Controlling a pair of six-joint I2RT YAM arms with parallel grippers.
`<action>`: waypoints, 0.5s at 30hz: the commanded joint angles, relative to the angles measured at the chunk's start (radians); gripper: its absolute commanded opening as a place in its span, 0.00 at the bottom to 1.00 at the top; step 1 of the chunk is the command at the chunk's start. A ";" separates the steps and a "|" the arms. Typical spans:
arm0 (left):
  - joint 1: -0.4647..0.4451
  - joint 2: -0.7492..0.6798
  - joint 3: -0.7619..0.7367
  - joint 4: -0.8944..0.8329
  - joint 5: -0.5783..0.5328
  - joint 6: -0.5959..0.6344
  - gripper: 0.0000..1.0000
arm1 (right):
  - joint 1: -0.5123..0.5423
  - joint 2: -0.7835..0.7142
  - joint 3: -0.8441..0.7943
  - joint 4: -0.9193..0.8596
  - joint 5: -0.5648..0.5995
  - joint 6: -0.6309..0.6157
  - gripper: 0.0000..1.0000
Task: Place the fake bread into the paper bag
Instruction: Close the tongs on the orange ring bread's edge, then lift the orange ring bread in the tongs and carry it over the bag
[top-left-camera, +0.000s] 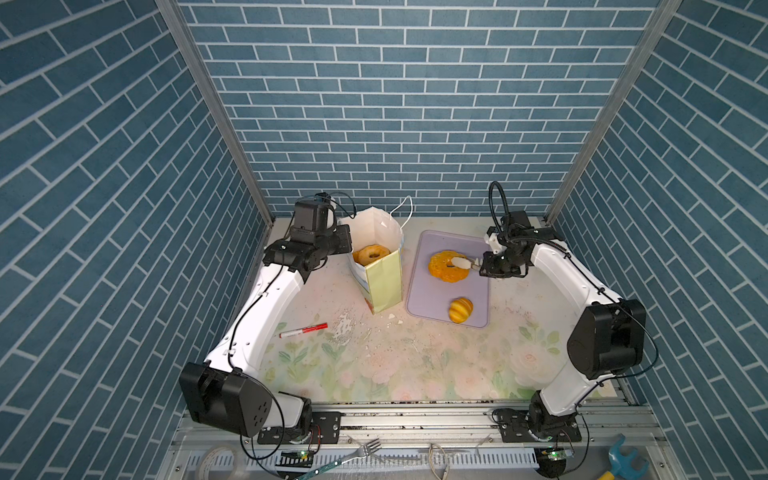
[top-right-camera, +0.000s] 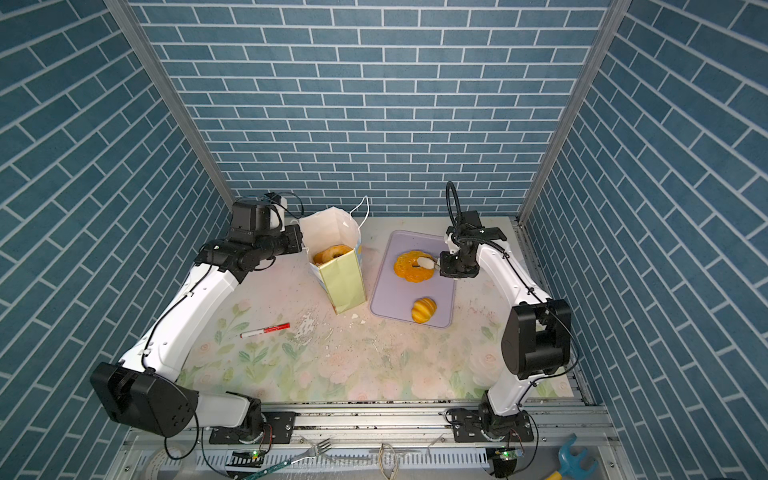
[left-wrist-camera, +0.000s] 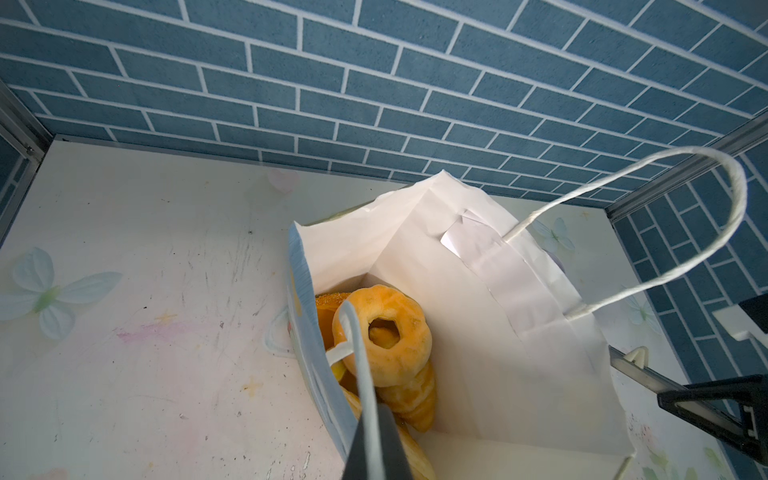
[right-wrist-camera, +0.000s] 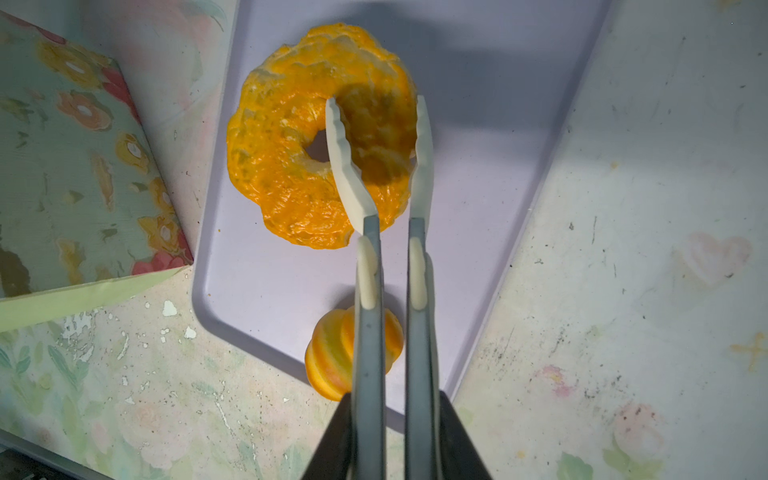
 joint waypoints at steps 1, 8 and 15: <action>-0.001 -0.007 0.002 0.007 -0.002 0.001 0.00 | -0.004 -0.082 -0.004 0.044 -0.011 0.001 0.05; -0.001 -0.004 0.000 0.006 0.003 0.004 0.00 | -0.005 -0.174 -0.033 0.043 -0.019 0.006 0.05; -0.001 0.005 0.002 0.016 0.014 0.007 0.00 | -0.004 -0.274 -0.037 0.025 -0.006 0.006 0.04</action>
